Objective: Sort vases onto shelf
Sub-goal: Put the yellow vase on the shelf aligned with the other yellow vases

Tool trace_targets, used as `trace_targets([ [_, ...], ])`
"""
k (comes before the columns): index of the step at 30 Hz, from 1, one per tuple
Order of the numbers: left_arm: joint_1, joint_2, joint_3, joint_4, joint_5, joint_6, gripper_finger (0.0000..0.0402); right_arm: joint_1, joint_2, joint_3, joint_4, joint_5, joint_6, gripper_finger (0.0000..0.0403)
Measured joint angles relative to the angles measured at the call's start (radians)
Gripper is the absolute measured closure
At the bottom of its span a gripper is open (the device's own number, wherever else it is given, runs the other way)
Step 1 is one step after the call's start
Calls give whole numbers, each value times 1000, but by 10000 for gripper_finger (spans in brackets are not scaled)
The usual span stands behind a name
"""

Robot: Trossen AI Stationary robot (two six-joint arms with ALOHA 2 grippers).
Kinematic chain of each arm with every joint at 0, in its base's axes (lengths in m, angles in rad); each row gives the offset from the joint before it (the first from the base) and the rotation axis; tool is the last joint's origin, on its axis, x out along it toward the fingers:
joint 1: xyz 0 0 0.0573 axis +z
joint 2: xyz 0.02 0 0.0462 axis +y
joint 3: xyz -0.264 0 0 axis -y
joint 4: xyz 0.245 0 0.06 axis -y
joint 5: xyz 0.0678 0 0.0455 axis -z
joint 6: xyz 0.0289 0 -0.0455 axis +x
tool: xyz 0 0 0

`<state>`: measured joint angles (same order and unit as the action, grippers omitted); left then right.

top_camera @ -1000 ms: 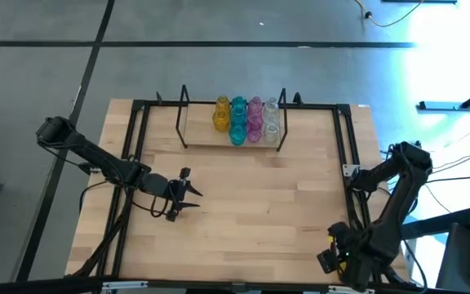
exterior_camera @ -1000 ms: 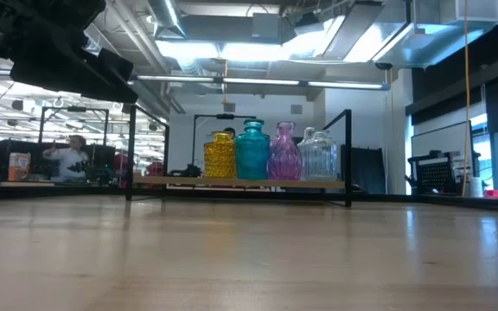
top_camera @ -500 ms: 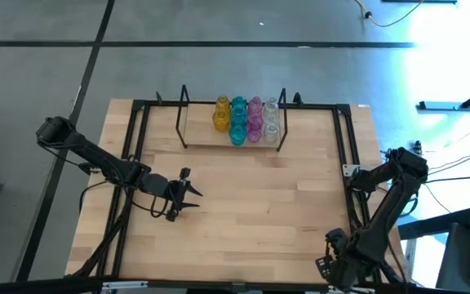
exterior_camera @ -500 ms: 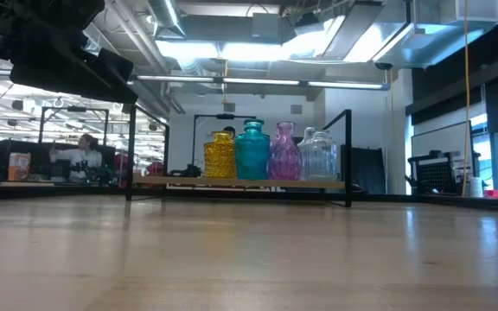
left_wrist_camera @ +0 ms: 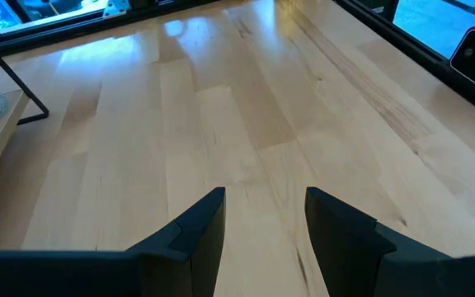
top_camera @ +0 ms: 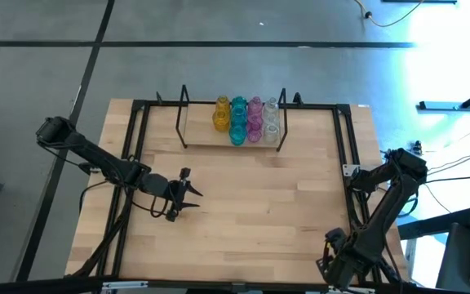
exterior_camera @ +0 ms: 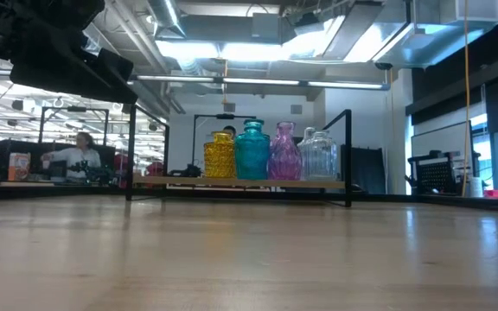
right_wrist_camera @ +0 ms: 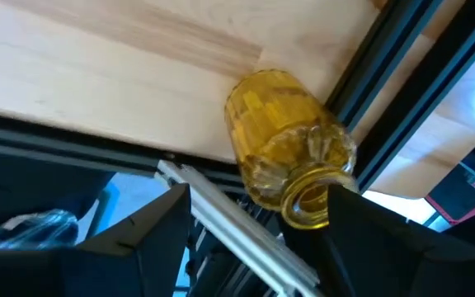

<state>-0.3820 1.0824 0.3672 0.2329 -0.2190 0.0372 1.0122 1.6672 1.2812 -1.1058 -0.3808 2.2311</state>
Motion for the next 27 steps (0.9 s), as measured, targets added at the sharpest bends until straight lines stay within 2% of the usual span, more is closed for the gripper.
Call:
trace_targets([
  [12, 0, 0, 0, -4, 0, 0, 240, -4, 46, 2, 39, -51, -11, 139],
  [22, 0, 0, 0, -6, 0, 0, 240, -12, 52, 2, 0, -69, -32, 139],
  [27, 0, 0, 0, -7, 0, 0, 240, -14, 52, 2, 7, -21, -36, 139],
])
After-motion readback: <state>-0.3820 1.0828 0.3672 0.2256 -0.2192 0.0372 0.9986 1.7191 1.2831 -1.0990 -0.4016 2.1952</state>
